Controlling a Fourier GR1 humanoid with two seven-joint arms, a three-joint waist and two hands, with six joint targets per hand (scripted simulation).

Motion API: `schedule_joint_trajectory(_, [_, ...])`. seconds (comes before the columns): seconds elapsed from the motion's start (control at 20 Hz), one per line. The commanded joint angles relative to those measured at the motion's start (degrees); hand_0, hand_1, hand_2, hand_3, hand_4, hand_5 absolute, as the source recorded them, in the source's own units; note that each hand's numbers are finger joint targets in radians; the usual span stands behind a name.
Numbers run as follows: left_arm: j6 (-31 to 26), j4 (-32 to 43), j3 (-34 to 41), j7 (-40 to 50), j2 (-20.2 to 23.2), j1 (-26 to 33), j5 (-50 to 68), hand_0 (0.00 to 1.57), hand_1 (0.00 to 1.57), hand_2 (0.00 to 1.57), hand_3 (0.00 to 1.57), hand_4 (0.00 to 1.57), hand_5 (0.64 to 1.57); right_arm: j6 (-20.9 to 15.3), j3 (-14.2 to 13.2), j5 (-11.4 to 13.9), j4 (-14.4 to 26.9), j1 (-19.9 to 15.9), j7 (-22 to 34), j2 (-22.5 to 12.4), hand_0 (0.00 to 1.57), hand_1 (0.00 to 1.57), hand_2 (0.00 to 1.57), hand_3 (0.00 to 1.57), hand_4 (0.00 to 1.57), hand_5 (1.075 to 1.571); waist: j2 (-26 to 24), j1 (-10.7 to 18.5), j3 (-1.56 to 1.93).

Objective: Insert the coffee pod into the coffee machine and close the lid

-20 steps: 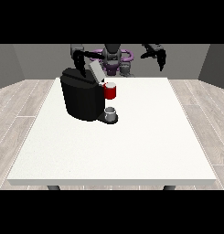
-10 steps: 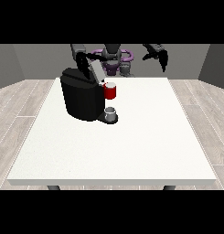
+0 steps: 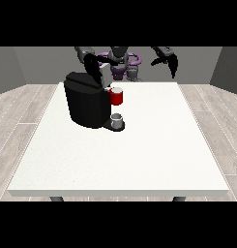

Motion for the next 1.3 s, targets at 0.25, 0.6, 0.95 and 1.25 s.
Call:
schedule_joint_trajectory(0.25, [-1.42,1.84,-0.63,-1.43,0.94,-0.29,-0.11,0.00,0.00,0.00,0.00,0.34,1.571,-2.87,3.53,2.89,-1.89,-7.65,3.58,3.94,0.00,0.00,0.00,0.00,0.00,1.571,0.45,4.00,-0.33])
schedule_joint_trajectory(0.6, [-2.05,0.41,-0.55,-0.65,0.91,-3.48,1.22,0.00,0.00,0.00,0.00,0.41,1.571,-0.52,4.40,5.68,-3.67,-8.52,3.01,-0.33,0.00,0.00,0.00,0.00,0.20,1.571,2.53,7.06,-0.28])
schedule_joint_trajectory(0.95, [-3.34,0.94,-2.05,-2.12,1.02,-6.13,0.76,0.00,0.00,0.00,0.00,0.42,1.571,-2.98,3.79,7.87,-6.08,-12.03,6.81,-1.12,0.00,0.00,0.00,0.00,0.10,1.571,5.91,11.51,-0.27])
schedule_joint_trajectory(1.25, [-4.72,0.64,-3.24,-2.76,0.84,-8.21,1.00,0.00,0.00,0.00,0.00,0.37,1.571,-1.67,2.30,9.50,-8.10,-14.54,8.50,-5.66,0.00,0.00,0.00,0.00,0.05,1.571,9.24,16.34,-0.26])
